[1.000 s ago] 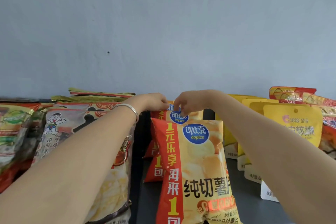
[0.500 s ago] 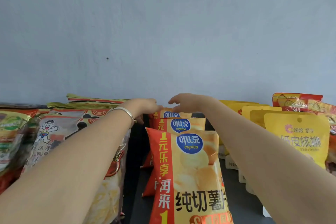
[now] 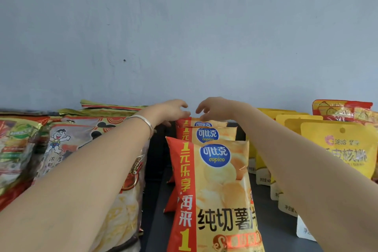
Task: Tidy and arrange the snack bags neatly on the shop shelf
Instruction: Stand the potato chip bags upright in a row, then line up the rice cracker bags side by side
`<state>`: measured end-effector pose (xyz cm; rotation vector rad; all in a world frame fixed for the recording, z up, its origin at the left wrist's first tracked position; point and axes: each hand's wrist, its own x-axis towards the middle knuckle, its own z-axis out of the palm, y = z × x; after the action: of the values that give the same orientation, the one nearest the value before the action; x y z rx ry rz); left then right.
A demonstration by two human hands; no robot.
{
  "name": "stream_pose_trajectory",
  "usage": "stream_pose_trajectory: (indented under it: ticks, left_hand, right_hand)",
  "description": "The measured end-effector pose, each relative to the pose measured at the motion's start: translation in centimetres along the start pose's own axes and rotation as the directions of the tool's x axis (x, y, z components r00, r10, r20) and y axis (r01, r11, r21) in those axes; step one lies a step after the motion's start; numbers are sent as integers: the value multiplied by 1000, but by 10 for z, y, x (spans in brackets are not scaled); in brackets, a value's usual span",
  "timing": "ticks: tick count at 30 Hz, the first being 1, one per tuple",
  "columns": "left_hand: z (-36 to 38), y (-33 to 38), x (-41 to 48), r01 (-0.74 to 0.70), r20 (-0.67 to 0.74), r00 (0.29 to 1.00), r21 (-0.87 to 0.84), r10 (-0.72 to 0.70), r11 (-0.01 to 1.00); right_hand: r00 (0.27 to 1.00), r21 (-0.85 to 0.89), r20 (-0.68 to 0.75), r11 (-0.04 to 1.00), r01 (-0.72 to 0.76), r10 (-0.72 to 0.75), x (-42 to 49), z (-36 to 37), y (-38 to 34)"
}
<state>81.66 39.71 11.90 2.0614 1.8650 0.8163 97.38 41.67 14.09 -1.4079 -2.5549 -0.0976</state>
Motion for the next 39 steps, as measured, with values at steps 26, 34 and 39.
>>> stream_pose_trajectory:
  ticks: [26,34,39]
  left_hand:
    - [-61,-123,-163,151,-572,819,145,-42,978]
    - [-4,-159,-211,185,-406,864,-295,-298,937]
    - [1,-180,-210,212,-378,829,-468,-412,858]
  right_hand:
    - [974,192,-196,969,155,-117,-40,47,-192]
    - [892,566,-375,824,6,251,-73,138,-216]
    - [861,788,-249,610,-87,443,-76,152,-214]
